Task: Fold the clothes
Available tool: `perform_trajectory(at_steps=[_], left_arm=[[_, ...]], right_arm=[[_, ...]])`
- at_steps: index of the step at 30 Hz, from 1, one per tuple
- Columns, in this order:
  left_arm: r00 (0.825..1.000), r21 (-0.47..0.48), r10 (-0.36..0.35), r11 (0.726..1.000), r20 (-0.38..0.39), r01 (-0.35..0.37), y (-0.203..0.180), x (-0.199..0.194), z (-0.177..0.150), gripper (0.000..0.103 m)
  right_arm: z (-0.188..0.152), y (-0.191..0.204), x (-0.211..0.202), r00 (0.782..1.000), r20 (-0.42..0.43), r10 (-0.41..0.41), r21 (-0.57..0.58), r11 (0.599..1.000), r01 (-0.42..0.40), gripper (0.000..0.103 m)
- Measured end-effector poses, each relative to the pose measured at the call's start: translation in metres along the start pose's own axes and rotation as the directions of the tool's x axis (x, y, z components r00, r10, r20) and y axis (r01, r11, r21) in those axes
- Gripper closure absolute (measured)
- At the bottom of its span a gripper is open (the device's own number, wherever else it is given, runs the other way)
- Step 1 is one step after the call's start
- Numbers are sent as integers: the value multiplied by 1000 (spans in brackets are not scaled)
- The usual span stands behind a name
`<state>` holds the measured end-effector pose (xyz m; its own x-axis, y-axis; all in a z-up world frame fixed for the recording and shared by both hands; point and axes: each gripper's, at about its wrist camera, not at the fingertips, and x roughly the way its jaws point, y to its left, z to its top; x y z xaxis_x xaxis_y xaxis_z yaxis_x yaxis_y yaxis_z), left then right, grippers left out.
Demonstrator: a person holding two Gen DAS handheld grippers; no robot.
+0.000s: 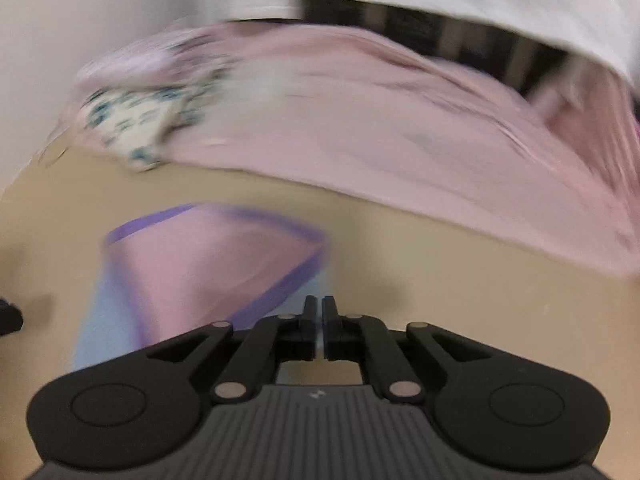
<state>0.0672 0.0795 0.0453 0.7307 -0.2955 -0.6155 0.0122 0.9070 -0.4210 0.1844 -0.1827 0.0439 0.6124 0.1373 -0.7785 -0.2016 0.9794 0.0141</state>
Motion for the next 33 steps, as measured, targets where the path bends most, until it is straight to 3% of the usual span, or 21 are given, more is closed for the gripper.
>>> perform_trajectory(at_steps=[1,3,6,9,10,11,13,15,20,21,22,23,24,25,26,27,28,29,30,32,33], left_arm=[[997,-2,-74,997,-21,74,-7,-10,-12,44],[979,15,-192,981,-74,193,-19,-24,-38,38],[935,122,-336,929,-110,348,-45,-43,-83,38],[941,273,-326,900,-92,339,-72,-46,-108,39],[953,279,-284,912,-103,302,-75,-40,-110,43],[964,281,-238,923,-116,262,-77,-34,-111,63],[961,208,-224,944,-162,255,-70,-28,-110,83],[953,134,-246,953,-179,271,-62,-32,-113,87],[938,27,-274,958,-211,285,-45,-80,-147,87],[934,30,-281,955,-223,295,-45,-93,-154,85],[933,54,-282,952,-225,301,-47,-102,-157,75],[932,79,-282,949,-227,306,-49,-111,-159,58],[936,89,-287,947,-204,309,-52,-114,-157,47],[941,98,-294,945,-167,312,-53,-113,-152,28],[944,104,-284,947,-167,303,-55,-106,-148,31],[947,111,-273,950,-171,293,-57,-99,-144,40],[949,118,-261,952,-174,284,-59,-91,-139,74],[945,136,-269,945,-187,296,-60,-86,-139,98],[939,155,-278,938,-201,311,-61,-82,-139,95],[938,163,-297,931,-178,326,-64,-84,-138,96],[938,166,-315,927,-145,337,-64,-88,-135,96]], right_arm=[[-9,-17,-14,999,25,34,34,999,-34,91],[-33,-50,-48,991,88,104,71,991,-110,70],[-93,-74,-86,965,120,235,104,963,-247,67],[-151,-84,-115,933,138,334,144,925,-352,67],[-167,-80,-120,924,143,355,148,915,-375,67],[-180,-74,-123,914,148,377,140,907,-397,67],[-198,-58,-125,900,164,403,108,900,-423,76],[-212,-48,-137,899,165,406,80,903,-423,101],[-245,-28,-175,903,156,399,14,914,-406,101],[-252,-24,-183,904,154,398,1,915,-403,100],[-259,-20,-191,905,152,396,-12,917,-399,97],[-265,-18,-199,903,158,400,-18,915,-403,90],[-267,-20,-204,897,175,406,-12,912,-410,69],[-266,-22,-206,892,197,407,-5,910,-414,57],[-265,-21,-203,894,205,398,4,913,-408,48],[-262,-19,-196,903,201,380,16,920,-391,49],[-259,-17,-188,911,197,362,28,927,-375,55],[-257,-15,-181,914,189,359,34,928,-371,80],[-255,-13,-173,912,178,369,36,924,-381,100],[-253,-10,-167,916,181,357,54,927,-372,100],[-252,-9,-172,906,209,368,54,921,-386,100]])
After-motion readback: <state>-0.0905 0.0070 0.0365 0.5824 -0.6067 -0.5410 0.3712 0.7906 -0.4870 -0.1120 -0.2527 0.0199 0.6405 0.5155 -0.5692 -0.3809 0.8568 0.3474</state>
